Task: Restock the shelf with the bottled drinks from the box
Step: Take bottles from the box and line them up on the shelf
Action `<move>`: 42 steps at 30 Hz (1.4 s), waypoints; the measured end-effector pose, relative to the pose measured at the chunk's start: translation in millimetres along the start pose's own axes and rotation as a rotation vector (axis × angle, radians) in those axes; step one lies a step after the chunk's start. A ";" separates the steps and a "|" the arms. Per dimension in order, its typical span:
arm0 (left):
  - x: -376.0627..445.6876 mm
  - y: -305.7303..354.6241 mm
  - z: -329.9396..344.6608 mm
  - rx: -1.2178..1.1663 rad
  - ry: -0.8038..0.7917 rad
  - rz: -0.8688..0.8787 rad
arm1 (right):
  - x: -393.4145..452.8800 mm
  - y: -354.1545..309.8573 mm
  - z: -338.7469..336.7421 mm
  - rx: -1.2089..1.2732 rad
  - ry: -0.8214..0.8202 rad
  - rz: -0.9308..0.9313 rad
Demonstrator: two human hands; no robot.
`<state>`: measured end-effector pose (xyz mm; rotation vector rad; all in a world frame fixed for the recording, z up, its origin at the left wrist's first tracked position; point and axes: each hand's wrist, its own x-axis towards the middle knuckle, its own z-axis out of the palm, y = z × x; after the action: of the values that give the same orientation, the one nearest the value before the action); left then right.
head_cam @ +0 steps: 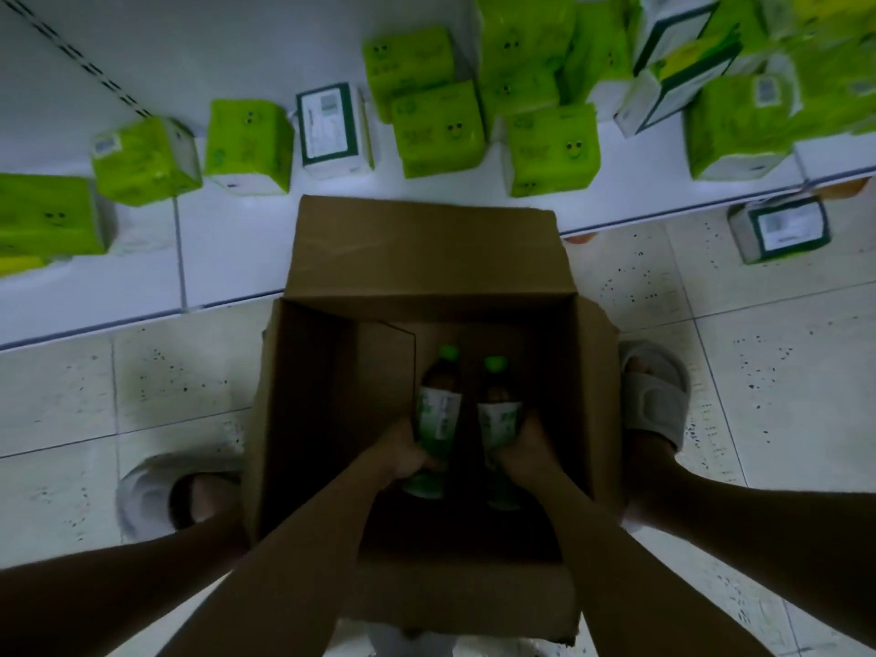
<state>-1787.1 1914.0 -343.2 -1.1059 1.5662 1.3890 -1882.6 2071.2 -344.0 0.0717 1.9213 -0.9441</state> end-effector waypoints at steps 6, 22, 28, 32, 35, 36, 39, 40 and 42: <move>-42.9 -18.2 -23.3 -0.178 0.151 0.117 | -25.4 -33.1 0.9 -0.063 -0.049 -0.002; -180.0 16.0 -110.6 -0.453 0.441 0.597 | -106.0 -160.3 15.3 -0.002 -0.041 -0.497; -250.9 46.3 -141.1 -0.548 0.461 0.801 | -143.7 -218.9 12.4 0.078 -0.072 -0.702; -304.2 71.9 -163.5 -0.565 0.463 0.934 | -172.9 -259.5 1.6 0.086 -0.034 -0.822; -344.8 86.9 -177.0 -0.541 0.468 1.011 | -204.7 -293.5 -10.5 0.110 0.022 -0.941; -357.6 91.3 -180.9 -0.513 0.454 1.035 | -216.9 -304.6 -15.2 0.121 0.039 -0.988; -395.1 105.4 -188.3 -0.428 0.401 1.105 | -251.2 -335.5 -28.3 0.149 0.085 -1.110; -407.4 111.2 -189.6 -0.405 0.401 1.123 | -262.2 -345.2 -32.5 0.149 0.103 -1.147; -430.3 124.1 -192.6 -0.352 0.426 1.161 | -278.7 -362.8 -39.9 0.153 0.142 -1.210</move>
<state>-1755.7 1778.9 124.2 -0.6597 2.5385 2.3373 -1913.0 1933.5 93.0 -1.0615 1.9436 -1.8809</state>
